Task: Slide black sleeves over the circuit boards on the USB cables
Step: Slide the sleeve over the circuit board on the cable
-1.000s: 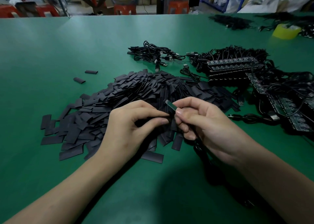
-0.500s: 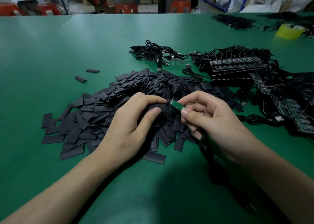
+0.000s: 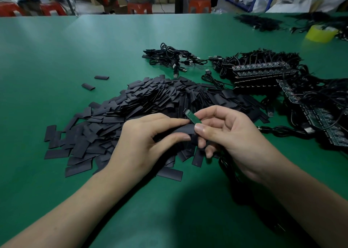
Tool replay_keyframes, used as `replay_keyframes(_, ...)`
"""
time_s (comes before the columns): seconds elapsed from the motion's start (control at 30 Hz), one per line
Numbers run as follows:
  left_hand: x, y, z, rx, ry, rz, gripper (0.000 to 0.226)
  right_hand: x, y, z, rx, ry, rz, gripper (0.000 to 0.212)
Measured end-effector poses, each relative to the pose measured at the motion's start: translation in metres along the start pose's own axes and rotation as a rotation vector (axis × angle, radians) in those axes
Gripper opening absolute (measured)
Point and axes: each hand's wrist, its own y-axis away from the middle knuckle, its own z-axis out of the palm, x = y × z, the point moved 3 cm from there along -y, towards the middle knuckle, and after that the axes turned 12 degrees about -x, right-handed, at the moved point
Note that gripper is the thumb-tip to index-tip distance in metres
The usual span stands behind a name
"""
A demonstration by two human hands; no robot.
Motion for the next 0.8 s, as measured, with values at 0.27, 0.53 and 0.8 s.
replay_keyframes(0.27,-0.017,0.001,-0.003,0.102,0.385,-0.222,0.021,-0.009,0.004,-0.007,0.037,0.342,-0.087,0.010)
replay_keyframes(0.53,-0.018,0.001,-0.002,0.078,0.400,-0.231,0.023,-0.012,0.006,-0.005,0.057,0.552,-0.120,0.018)
replay_keyframes(0.8,-0.019,-0.001,-0.004,0.016,0.278,-0.176,0.020,-0.013,0.008,-0.006,0.046,0.753,-0.131,0.014)
